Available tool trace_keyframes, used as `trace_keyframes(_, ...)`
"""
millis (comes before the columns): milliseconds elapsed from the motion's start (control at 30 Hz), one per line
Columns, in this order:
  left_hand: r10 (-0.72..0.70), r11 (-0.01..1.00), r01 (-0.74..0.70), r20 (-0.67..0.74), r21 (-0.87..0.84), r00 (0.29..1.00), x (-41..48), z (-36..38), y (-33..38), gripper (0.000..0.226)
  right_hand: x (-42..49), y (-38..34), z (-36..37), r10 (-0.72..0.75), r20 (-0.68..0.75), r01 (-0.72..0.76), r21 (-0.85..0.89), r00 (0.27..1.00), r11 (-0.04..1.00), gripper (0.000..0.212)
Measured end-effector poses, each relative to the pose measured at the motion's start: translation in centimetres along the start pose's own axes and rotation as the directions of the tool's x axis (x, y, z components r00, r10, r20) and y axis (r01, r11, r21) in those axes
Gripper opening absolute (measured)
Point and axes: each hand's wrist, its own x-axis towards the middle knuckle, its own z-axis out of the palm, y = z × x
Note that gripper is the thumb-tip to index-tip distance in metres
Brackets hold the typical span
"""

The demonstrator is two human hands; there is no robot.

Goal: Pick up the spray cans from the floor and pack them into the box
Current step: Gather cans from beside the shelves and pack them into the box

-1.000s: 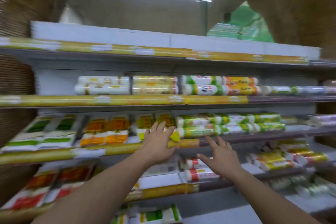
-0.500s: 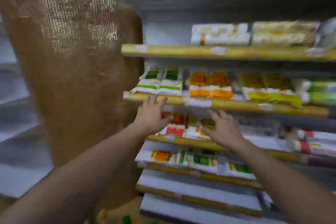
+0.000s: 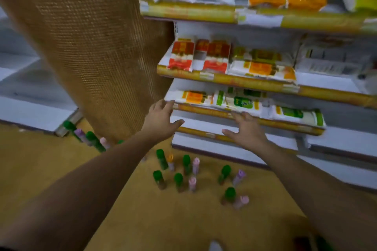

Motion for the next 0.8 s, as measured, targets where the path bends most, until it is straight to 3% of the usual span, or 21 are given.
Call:
trace_keyframes(467,0.072,0.997,-0.061,0.436,-0.041,0.897,3.9,24.6,7.1,0.083,1.1,20.0,13.9,0.365,0.264,-0.395,0.069,0.893,0.916,0.085)
trace_keyframes(800,0.116,0.993,-0.073,0.627,-0.093,0.77,0.8,50.6,3.7,0.098,-1.2,31.0,36.9,0.528,0.399,-0.631,0.188,0.749,0.753,0.106)
